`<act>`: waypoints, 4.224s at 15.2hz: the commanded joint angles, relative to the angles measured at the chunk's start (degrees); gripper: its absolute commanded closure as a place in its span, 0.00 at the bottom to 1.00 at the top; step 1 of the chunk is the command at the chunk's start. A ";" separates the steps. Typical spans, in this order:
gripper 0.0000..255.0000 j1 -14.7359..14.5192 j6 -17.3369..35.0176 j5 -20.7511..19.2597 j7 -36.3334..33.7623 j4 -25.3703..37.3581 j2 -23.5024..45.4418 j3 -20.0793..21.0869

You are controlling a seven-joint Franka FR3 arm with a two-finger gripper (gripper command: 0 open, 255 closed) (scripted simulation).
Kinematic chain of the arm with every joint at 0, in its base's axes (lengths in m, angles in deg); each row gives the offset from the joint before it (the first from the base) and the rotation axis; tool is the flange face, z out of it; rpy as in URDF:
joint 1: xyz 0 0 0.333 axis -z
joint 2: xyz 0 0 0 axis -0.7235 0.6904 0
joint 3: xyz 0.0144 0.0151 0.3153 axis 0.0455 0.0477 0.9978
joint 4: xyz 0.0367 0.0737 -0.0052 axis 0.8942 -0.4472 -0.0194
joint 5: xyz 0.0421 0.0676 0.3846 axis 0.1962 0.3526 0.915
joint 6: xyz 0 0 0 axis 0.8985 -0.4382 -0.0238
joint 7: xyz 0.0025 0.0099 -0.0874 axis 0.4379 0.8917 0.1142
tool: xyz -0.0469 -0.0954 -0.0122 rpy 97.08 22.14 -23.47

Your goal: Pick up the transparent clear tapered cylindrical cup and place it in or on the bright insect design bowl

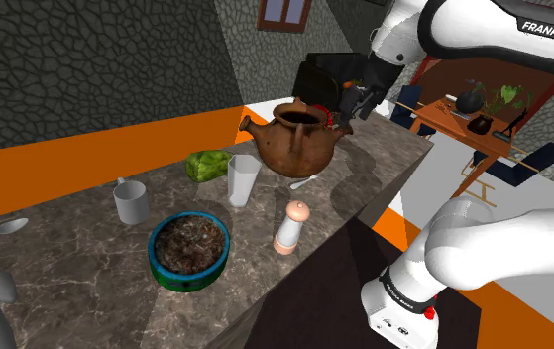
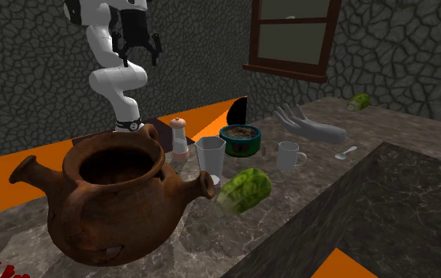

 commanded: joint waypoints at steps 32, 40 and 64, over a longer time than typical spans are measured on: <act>0.00 -4.89 32.69 -6.99 -20.24 18.69 57.18 11.77; 0.00 -4.85 35.70 -7.94 -20.86 17.78 59.34 11.38; 1.00 -4.61 29.70 -6.13 -19.09 20.04 55.40 11.87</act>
